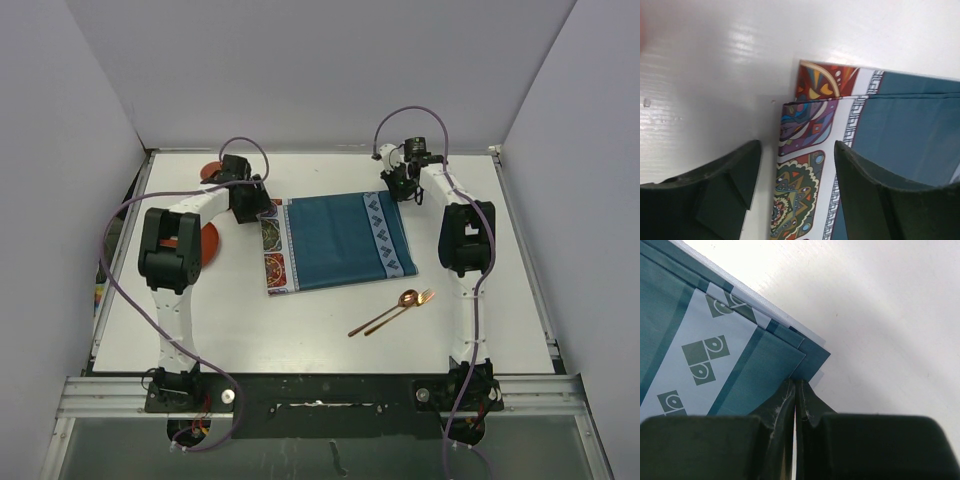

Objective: Set the dinner table for one person
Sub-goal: Fold the napkin at the center of the board.

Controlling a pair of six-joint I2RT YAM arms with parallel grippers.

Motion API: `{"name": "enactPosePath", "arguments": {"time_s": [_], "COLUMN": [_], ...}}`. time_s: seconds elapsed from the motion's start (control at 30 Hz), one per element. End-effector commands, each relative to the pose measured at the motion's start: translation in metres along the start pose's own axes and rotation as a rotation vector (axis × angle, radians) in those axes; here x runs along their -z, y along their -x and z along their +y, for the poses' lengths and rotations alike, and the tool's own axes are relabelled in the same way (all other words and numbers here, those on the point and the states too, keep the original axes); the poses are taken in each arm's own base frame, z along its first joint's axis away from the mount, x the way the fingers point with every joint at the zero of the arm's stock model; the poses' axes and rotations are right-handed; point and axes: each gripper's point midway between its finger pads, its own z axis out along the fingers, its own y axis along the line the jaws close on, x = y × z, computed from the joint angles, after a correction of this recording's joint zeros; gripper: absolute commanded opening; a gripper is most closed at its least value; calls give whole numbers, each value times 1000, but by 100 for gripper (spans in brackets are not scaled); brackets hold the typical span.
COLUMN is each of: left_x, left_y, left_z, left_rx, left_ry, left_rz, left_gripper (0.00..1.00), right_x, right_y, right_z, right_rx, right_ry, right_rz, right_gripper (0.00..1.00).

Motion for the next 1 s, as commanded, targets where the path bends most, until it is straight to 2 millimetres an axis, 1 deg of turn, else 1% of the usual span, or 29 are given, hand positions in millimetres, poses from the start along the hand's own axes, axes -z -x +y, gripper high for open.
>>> {"name": "enactPosePath", "arguments": {"time_s": [0.0, 0.1, 0.13, 0.17, 0.27, 0.4, 0.47, 0.5, 0.7, 0.83, 0.97], "left_x": [-14, -14, -14, -14, -11, -7, -5, -5, -1, 1, 5], "left_y": [-3, -3, -2, -2, 0, 3, 3, 4, 7, 16, 24], "left_z": [4, 3, 2, 1, -3, -6, -9, -9, -20, -34, -55], "left_rx": [-15, -16, -16, -17, -20, -21, -27, -28, -48, -72, -97], "left_ry": [37, 34, 33, 31, 15, 7, 0, -2, -30, -65, -113], "left_rz": [23, 22, 21, 21, 15, 9, 8, 9, -6, -34, -61], "left_gripper": [60, 59, 56, 51, 26, 8, 2, 0, 0, 0, 0], "right_x": [-27, -27, -27, -27, -28, -28, -28, -28, -25, -25, -26], "right_y": [-35, -37, -37, -37, -38, -40, -41, -42, -43, -47, -51], "right_z": [8, 7, 7, 7, 5, 6, 7, 7, 9, 11, 13], "right_rx": [-19, -24, -25, -26, -26, -26, -26, -27, -29, -32, -36], "right_ry": [25, 24, 25, 22, 16, 16, 18, 17, 17, 23, 28], "right_rz": [68, 68, 68, 68, 70, 76, 78, 79, 77, 83, 88], "right_gripper": [0, 0, 0, 0, 0, 0, 0, 0, 0, 0, 0]}}
